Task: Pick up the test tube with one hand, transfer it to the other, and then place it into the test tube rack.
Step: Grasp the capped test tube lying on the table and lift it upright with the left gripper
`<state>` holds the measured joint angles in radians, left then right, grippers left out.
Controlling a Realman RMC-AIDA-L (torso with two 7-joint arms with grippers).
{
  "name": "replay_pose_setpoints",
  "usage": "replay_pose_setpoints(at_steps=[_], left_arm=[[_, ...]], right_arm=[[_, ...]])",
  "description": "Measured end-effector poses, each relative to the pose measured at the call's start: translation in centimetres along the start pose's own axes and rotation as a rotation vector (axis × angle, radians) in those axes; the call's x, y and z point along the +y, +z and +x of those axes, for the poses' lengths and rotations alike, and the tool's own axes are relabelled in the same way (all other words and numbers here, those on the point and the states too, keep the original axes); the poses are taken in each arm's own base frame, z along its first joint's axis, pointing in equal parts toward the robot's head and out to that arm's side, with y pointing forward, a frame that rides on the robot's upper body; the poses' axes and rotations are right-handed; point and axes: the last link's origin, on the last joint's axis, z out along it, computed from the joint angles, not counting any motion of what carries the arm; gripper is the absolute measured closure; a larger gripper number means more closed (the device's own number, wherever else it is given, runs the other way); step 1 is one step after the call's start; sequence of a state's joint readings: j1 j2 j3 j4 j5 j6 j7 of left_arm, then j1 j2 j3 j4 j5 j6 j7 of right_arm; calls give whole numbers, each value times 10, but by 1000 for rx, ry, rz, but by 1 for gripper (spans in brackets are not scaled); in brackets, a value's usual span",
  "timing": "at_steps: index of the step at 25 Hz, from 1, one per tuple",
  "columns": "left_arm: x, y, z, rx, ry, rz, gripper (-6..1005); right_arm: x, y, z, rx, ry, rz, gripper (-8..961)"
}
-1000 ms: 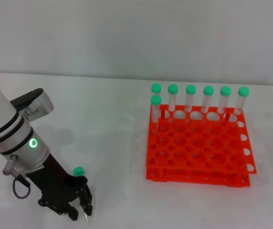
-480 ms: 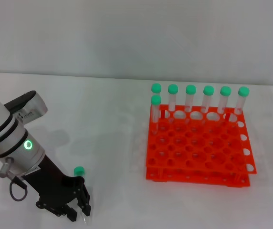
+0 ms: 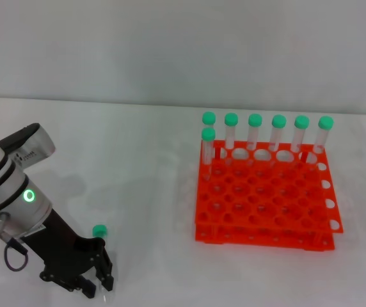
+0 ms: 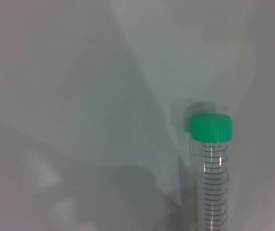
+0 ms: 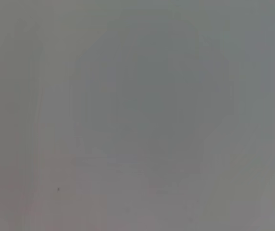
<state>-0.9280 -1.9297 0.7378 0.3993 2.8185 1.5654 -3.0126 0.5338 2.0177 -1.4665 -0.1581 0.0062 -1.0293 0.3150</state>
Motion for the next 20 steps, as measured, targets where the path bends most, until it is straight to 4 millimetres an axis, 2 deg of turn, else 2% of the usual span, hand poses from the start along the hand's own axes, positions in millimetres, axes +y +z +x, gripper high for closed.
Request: replay_pose_setpoints(at_steps=[20], left_arm=[[-12,-8,1,12,-12,32,649]], right_arm=[[3,0,0,-2,0,-3,95]])
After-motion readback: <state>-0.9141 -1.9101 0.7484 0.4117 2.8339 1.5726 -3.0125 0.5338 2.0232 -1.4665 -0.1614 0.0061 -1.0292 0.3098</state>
